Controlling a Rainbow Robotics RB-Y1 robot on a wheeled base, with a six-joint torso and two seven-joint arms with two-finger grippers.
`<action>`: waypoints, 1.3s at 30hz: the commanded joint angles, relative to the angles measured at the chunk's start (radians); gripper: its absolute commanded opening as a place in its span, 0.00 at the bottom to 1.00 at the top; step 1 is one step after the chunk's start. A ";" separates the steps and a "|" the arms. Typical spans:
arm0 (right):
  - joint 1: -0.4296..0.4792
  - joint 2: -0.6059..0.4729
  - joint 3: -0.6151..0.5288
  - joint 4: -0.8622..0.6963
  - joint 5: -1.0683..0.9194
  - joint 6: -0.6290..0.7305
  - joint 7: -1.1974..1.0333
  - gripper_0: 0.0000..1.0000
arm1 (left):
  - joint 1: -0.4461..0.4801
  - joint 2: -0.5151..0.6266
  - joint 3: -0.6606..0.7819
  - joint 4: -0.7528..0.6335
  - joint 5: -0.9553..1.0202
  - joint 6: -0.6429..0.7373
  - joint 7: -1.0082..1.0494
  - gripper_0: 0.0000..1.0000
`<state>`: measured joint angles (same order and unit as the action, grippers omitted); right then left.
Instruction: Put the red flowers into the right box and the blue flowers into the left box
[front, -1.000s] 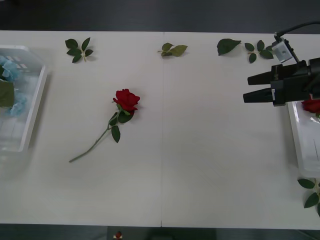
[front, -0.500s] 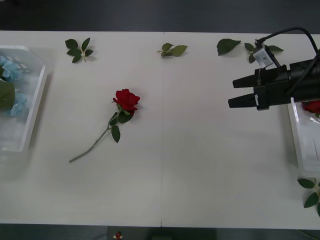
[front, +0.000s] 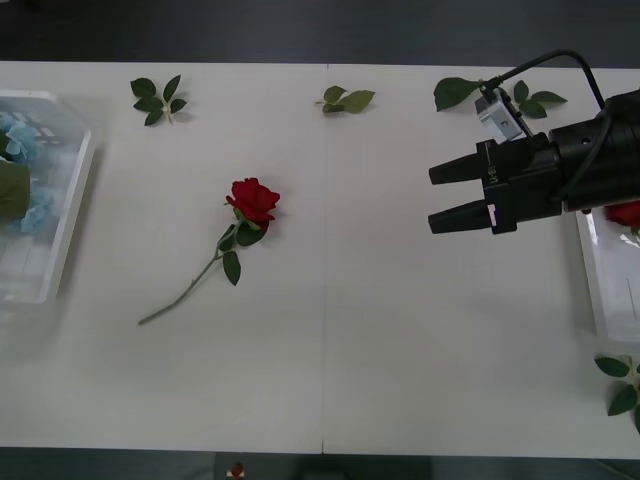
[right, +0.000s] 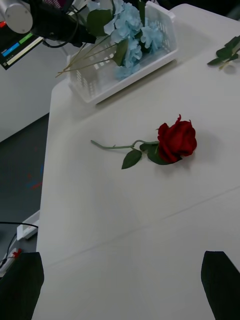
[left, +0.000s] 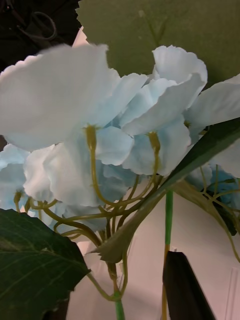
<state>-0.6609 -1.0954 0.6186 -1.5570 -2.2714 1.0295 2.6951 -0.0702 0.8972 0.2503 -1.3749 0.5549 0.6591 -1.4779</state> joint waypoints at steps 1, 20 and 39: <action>-0.031 -0.020 0.000 -0.043 -0.019 -0.026 0.010 0.92 | 0.044 0.028 0.083 -0.085 0.102 0.060 -0.124 0.74; -0.031 -0.034 0.001 -0.049 0.089 -0.037 0.010 0.91 | -0.019 0.025 0.122 -0.665 0.474 0.706 -0.303 1.00; 0.021 -0.032 0.001 -0.054 0.127 -0.037 0.010 0.92 | -0.278 -0.132 -0.497 -0.309 0.395 0.289 -0.314 1.00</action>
<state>-0.6546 -1.0970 0.6255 -1.5819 -2.1531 0.9927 2.6951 -0.3038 0.7852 -0.2303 -1.7116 0.9664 0.9825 -1.7555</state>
